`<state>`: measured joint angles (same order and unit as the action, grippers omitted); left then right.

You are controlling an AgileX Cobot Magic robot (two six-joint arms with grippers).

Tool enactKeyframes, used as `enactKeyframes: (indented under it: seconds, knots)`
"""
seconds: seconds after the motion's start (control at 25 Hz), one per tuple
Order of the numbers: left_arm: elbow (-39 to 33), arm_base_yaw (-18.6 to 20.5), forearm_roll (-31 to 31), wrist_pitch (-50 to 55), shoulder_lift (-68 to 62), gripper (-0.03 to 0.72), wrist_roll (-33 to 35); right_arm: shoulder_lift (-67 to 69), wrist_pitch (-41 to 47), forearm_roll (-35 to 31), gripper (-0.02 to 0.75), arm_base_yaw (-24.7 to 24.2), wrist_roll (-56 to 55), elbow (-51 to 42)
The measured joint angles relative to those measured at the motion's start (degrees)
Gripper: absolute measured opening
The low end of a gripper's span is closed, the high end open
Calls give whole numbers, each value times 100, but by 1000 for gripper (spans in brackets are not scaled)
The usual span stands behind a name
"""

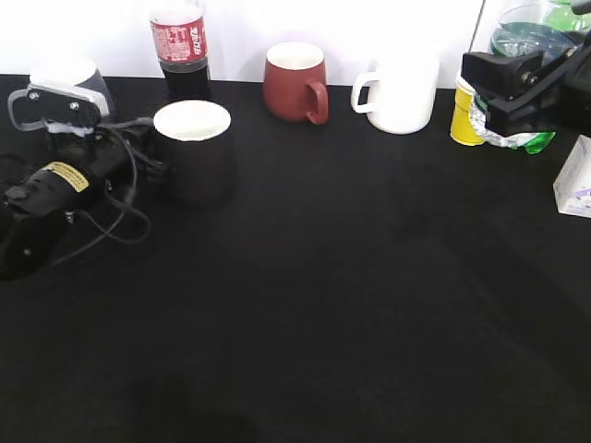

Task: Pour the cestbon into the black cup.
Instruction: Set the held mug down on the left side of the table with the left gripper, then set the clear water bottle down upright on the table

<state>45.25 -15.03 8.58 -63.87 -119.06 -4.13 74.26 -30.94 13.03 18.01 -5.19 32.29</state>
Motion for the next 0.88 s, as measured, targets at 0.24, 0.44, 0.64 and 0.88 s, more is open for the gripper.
enactKeyframes:
  seconds: [0.24, 0.44, 0.64, 0.88]
  knots:
    - [21, 0, -4, 305, 35, 266, -111, 0, -6, 0, 486, 0, 0, 0]
    - [-1099, 0, -20, 334, 849, 300, -138, 8, -57, 0, 486, 0, 0, 0]
    - [-2172, -88, 615, 360, 2769, 302, -184, 1445, -1238, -489, 486, 0, 279, 0]
    - [-2229, -101, 781, 1704, 4454, 302, -215, 3727, -3049, -1796, 486, 0, 846, 352]
